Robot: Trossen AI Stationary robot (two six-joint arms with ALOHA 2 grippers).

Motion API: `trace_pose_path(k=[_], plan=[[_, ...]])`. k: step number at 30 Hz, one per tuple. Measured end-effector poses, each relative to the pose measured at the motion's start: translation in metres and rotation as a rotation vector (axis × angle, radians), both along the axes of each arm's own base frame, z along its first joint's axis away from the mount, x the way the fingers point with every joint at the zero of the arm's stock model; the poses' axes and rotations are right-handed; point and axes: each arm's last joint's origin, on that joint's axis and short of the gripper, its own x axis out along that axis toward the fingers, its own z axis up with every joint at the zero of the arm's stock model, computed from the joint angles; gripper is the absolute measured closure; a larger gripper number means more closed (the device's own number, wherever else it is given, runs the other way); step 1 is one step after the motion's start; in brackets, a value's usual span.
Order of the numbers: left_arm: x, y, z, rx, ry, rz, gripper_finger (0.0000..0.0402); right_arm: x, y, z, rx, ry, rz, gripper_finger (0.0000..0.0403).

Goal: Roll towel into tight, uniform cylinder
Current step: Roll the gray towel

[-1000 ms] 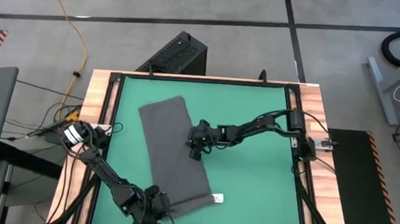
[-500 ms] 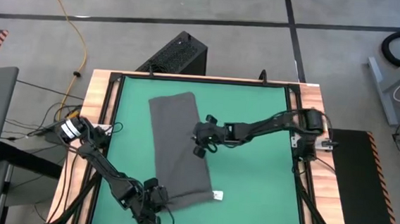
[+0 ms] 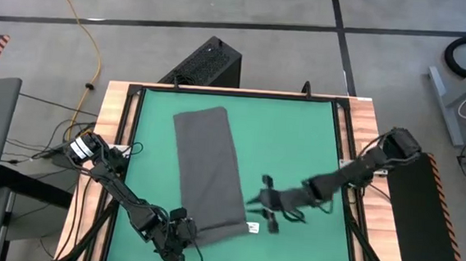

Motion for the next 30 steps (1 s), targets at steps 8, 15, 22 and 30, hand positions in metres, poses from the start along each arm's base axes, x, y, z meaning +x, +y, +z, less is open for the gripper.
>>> trace_pose_path(k=[8,15,22,30], plan=[[-0.002,-0.003,-0.008,-0.065,-0.124,-0.079,0.0401,-0.02,0.051,-0.003,0.077,-0.164,0.154,0.0269],[-0.013,0.006,-0.025,-0.201,-0.246,-0.093,0.0401,-0.004,0.098,-0.031,-0.137,-0.165,0.28,0.0268],[-0.021,0.011,-0.034,-0.254,-0.22,-0.139,0.0401,0.021,0.12,-0.039,-0.249,-0.061,0.137,0.0242],[-0.021,0.011,-0.034,-0.256,-0.209,-0.208,0.0401,0.04,0.113,-0.029,-0.338,0.134,0.089,0.0163]])
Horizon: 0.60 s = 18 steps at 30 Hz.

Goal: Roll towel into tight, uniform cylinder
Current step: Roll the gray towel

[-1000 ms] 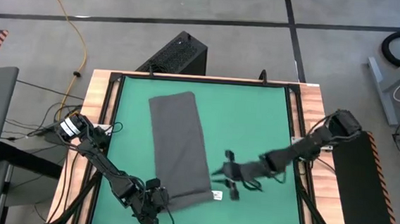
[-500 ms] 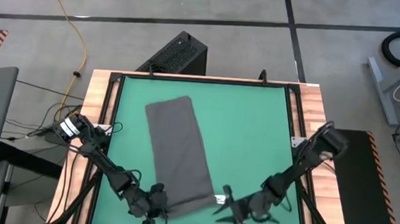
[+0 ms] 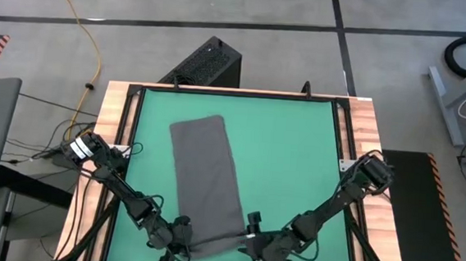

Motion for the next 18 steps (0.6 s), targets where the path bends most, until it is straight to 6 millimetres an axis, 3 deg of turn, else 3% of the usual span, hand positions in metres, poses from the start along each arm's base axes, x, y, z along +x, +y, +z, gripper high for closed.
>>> trace_pose_path(k=[10,18], plan=[[0.001,0.0,0.001,0.011,-0.021,-0.003,0.0401,-0.003,0.002,-0.002,-0.011,0.024,0.039,0.0148],[0.002,0.0,0.002,0.012,-0.038,0.001,0.0401,0.004,0.003,-0.04,-0.065,0.085,0.022,0.0149]])
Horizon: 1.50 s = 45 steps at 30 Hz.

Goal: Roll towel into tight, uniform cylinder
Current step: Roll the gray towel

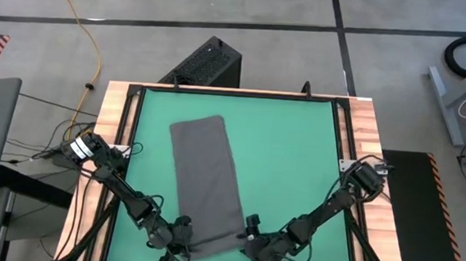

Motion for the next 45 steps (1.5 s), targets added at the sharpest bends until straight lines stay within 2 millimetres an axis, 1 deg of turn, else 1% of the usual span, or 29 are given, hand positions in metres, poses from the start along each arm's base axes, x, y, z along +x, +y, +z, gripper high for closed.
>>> trace_pose_path(k=[3,5,8,12,13,14,18,23,25,27,32,35,39,45], plan=[[0.0,0.0,0.0,-0.002,-0.001,-0.002,0.0401,0.0,0.0,-0.001,0.031,0.001,-0.028,0.0164],[0.0,0.0,0.0,-0.005,-0.004,-0.002,0.0401,0.0,0.0,-0.001,0.041,0.002,-0.035,0.0186],[0.001,-0.001,0.002,-0.018,-0.02,-0.009,0.0401,0.0,0.0,-0.001,0.052,0.003,-0.041,0.024],[0.003,-0.003,0.007,-0.055,-0.061,-0.004,0.0398,0.0,0.0,-0.002,0.089,0.015,-0.058,0.0334],[0.003,-0.003,0.007,-0.066,-0.055,0.005,0.0394,0.001,-0.001,-0.002,0.115,0.025,-0.066,0.0354],[0.003,-0.003,0.007,-0.072,-0.047,0.01,0.0387,0.002,-0.002,-0.001,0.155,0.041,-0.069,0.0362],[0.001,-0.005,0.006,-0.089,-0.02,0.021,0.0344,0.011,-0.011,0.004,0.389,0.137,-0.096,0.0362],[-0.001,-0.005,0.006,-0.09,-0.013,0.011,0.0295,0.029,-0.034,0.005,0.66,0.307,-0.126,0.0362],[-0.001,-0.005,0.012,-0.081,-0.036,-0.003,0.0283,0.035,-0.045,0.004,0.718,0.348,-0.149,0.0362],[-0.003,-0.002,0.023,-0.071,-0.068,0.003,0.0277,0.04,-0.053,0.004,0.754,0.371,-0.162,0.0362],[-0.016,0.009,0.047,0.055,-0.074,0.08,0.0275,0.049,-0.07,0.003,0.828,0.416,-0.195,0.0361],[-0.018,0.011,0.058,0.085,-0.143,0.135,0.0274,0.052,-0.078,0.003,0.85,0.422,-0.227,0.0361],[-0.01,0.009,0.049,0.115,-0.192,0.14,0.0285,0.057,-0.088,0.003,0.892,0.441,-0.261,0.0361],[0.009,0.009,0.027,0.095,-0.22,0.118,0.033,0.06,-0.096,0.003,0.952,0.479,-0.29,0.036]])
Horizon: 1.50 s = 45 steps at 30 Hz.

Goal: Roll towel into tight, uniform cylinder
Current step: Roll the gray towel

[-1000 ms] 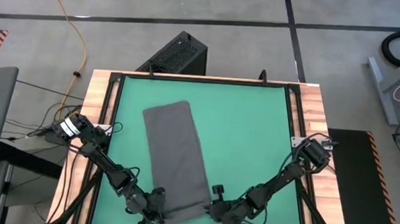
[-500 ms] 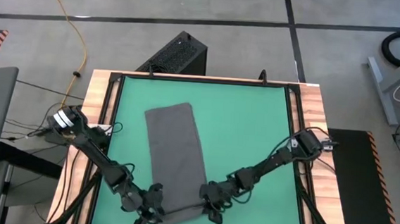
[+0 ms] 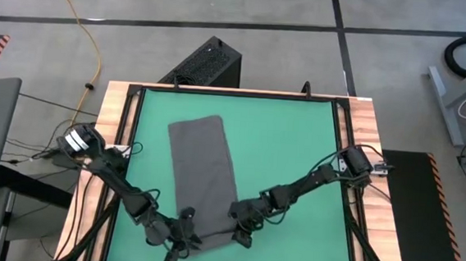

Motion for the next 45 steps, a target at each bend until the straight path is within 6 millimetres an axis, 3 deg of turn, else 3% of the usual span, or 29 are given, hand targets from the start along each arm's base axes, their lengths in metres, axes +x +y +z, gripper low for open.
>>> trace_pose_path(k=[4,11,22,26,34,45], plan=[[0.007,0.005,-0.015,0.015,0.038,0.016,0.0361,0.0,-0.001,0.0,0.016,0.014,0.003,0.036],[0.013,0.018,-0.023,0.067,0.095,0.066,0.0397,0.0,-0.001,0.0,0.018,0.012,0.01,0.0349],[0.009,0.017,-0.027,0.07,0.149,0.056,0.0401,0.003,-0.008,0.0,0.051,0.028,0.01,0.021],[0.009,0.017,-0.028,0.066,0.163,0.064,0.0401,0.005,-0.016,0.0,0.116,0.074,0.004,0.0177],[0.005,0.015,-0.029,0.068,0.175,0.061,0.0401,0.006,-0.024,0.009,0.138,0.078,-0.011,0.0172],[0.004,0.016,-0.031,0.089,0.183,0.09,0.0401,-0.003,-0.035,0.022,0.043,0.105,-0.033,0.0181]])
